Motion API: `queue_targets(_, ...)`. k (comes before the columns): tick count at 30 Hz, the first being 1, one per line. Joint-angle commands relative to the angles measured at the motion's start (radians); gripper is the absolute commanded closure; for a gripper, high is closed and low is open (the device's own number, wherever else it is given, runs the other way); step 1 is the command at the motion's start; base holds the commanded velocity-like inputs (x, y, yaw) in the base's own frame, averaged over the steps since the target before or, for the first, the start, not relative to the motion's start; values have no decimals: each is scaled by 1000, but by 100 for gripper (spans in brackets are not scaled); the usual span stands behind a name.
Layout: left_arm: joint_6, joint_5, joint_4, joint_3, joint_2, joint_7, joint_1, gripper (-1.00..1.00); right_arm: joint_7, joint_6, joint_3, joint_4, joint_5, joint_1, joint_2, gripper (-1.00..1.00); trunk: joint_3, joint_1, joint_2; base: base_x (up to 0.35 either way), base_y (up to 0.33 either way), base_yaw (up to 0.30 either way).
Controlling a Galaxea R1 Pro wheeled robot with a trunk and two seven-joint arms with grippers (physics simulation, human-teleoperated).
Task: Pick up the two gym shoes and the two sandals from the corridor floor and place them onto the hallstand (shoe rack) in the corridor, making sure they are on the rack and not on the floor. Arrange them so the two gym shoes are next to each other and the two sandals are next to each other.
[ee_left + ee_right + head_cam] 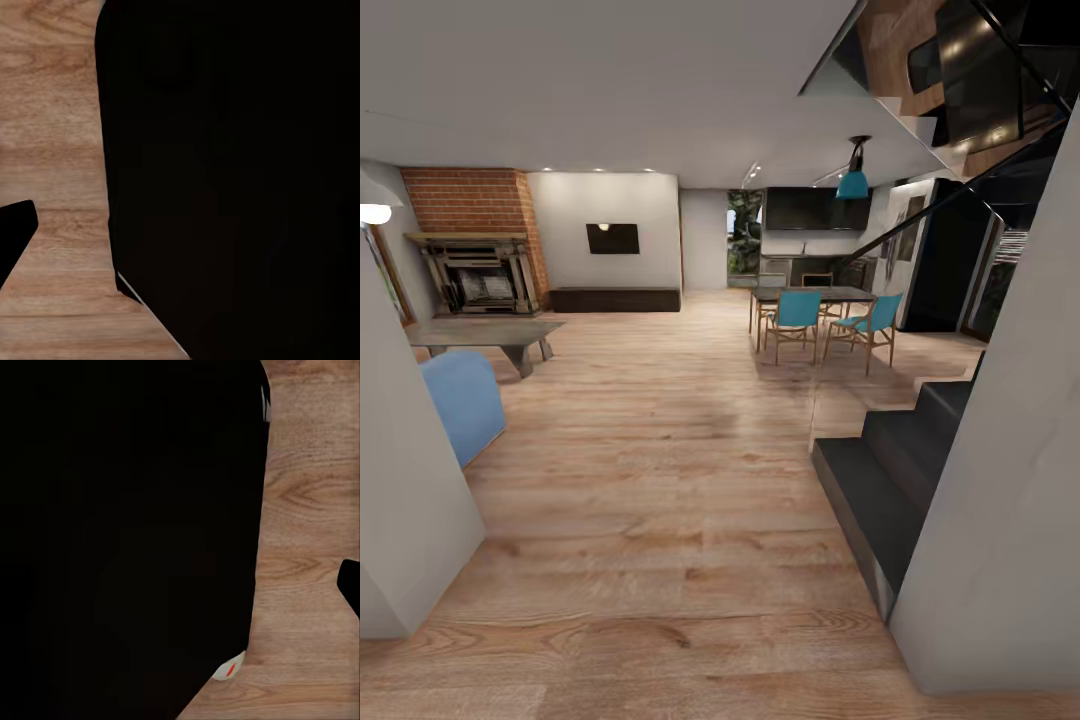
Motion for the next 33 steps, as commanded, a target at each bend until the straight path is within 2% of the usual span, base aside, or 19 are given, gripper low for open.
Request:
queue_targets(1,-6,6,-6,4,-6,-6,-6,-100,6,-6,-4,-6,2,-6,-2,-100,0,0,0,0,0,0)
queue_targets(10,-54,9,-57,6,-7,-17,-58,-100,25,-42,-5,19,0,0,-2,-100,0,0,0,0,0,0)
queue_targets(16,-55,9,-91,7,-6,-16,-92,-100,23,-48,-7,19,-1,0,-3,-100,0,0,0,0,0,0)
queue_targets(33,-56,9,-172,6,-6,-17,-94,-100,25,-49,-6,5,-1,0,-3,-100,0,0,0,0,0,0)
